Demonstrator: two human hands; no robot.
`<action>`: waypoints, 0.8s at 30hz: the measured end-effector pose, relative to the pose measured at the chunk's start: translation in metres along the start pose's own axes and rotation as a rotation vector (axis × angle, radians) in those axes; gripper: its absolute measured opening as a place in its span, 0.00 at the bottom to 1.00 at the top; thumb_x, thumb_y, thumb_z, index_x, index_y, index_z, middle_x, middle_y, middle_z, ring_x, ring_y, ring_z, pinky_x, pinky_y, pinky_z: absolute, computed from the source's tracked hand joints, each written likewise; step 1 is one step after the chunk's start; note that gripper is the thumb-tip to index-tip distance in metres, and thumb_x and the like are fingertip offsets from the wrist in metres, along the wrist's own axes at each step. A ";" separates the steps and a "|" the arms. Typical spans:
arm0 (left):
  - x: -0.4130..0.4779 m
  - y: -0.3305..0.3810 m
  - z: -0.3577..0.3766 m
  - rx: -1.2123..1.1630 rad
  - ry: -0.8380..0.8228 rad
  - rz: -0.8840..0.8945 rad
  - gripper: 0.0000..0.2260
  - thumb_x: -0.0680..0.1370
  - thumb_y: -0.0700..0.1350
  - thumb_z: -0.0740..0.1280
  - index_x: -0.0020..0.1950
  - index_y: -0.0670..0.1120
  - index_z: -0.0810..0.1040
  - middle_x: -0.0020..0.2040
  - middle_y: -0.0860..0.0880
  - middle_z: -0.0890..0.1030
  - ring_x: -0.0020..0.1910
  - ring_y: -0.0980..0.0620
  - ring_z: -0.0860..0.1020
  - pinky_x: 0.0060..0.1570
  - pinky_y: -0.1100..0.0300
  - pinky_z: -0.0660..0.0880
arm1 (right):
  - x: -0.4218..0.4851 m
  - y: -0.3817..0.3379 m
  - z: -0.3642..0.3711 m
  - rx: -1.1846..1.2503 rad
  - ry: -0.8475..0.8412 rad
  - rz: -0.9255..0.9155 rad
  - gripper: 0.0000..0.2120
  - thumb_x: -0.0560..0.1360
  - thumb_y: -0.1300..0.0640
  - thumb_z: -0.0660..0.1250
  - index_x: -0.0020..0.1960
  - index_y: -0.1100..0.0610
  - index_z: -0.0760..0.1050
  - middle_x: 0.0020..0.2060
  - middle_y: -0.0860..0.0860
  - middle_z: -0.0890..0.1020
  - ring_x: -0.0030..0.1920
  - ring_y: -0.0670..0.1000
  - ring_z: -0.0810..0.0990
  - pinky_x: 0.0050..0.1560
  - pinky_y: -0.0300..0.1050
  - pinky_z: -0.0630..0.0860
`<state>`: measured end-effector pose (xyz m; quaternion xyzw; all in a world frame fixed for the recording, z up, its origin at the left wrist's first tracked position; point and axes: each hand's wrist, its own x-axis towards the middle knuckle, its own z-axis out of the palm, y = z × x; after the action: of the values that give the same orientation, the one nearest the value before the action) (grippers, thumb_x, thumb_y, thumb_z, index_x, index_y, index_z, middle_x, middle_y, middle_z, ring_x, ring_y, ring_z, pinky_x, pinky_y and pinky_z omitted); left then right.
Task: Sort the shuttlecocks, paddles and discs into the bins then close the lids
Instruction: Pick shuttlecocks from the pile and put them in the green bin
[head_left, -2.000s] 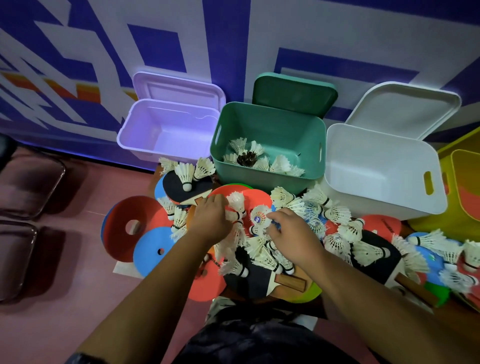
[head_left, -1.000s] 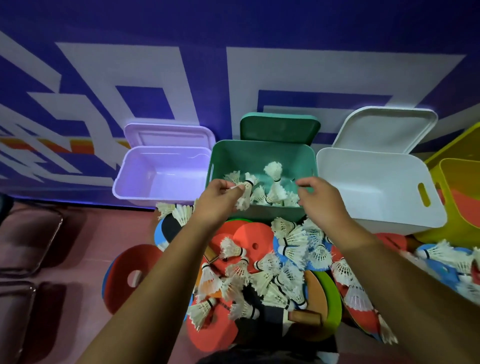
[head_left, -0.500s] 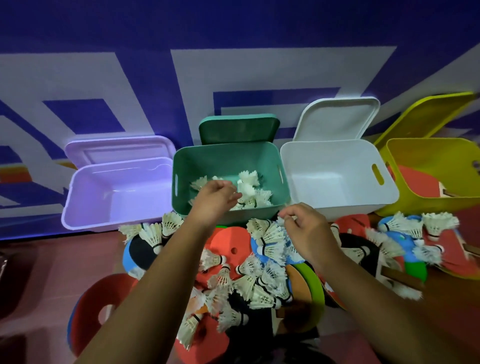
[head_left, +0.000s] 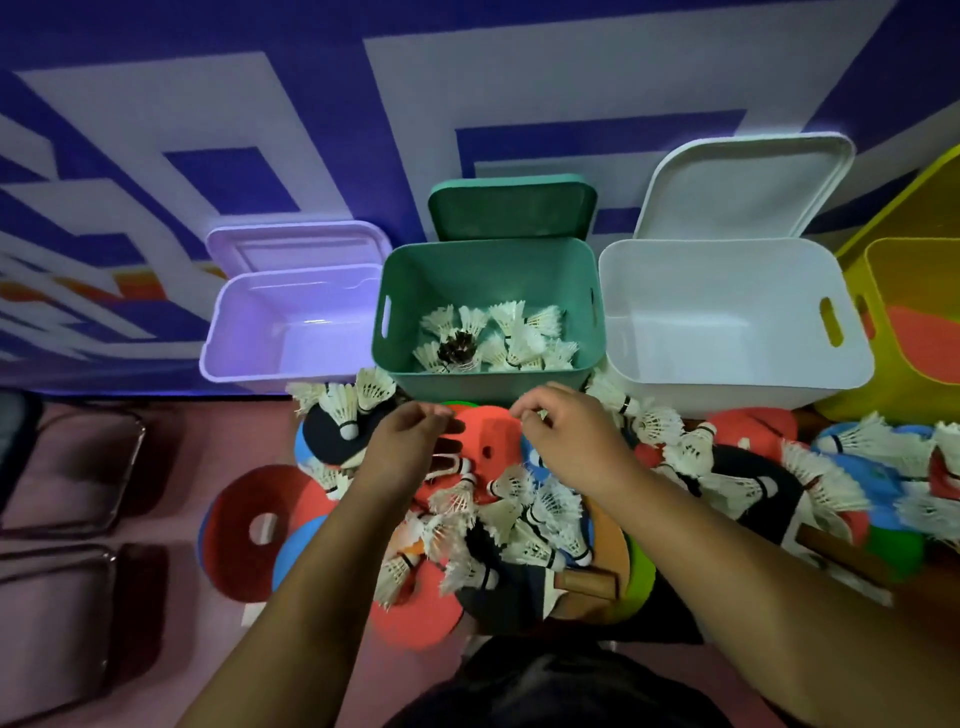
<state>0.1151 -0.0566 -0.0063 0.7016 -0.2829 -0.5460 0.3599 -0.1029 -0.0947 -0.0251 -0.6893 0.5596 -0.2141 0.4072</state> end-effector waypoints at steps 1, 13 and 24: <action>-0.008 -0.003 -0.001 0.003 0.009 -0.005 0.09 0.85 0.42 0.65 0.56 0.38 0.80 0.51 0.42 0.87 0.43 0.46 0.85 0.44 0.51 0.82 | 0.000 -0.001 0.004 0.002 -0.037 -0.016 0.09 0.83 0.56 0.66 0.53 0.47 0.84 0.52 0.39 0.81 0.48 0.38 0.80 0.47 0.33 0.73; -0.093 -0.079 -0.029 -0.098 0.290 -0.128 0.06 0.84 0.42 0.66 0.52 0.41 0.80 0.48 0.43 0.87 0.40 0.47 0.82 0.44 0.50 0.79 | -0.021 0.009 0.039 -0.119 -0.301 -0.169 0.10 0.82 0.58 0.65 0.53 0.49 0.84 0.54 0.46 0.82 0.52 0.49 0.81 0.53 0.47 0.77; -0.132 -0.158 -0.037 -0.072 0.430 -0.210 0.06 0.83 0.40 0.67 0.58 0.39 0.78 0.52 0.38 0.84 0.43 0.46 0.83 0.45 0.50 0.80 | -0.038 0.016 0.086 -0.436 -0.355 -0.360 0.14 0.79 0.51 0.69 0.64 0.51 0.77 0.60 0.50 0.74 0.57 0.56 0.77 0.50 0.52 0.76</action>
<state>0.1196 0.1469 -0.0554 0.8140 -0.1057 -0.4282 0.3780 -0.0591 -0.0319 -0.0816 -0.8747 0.3816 -0.0343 0.2970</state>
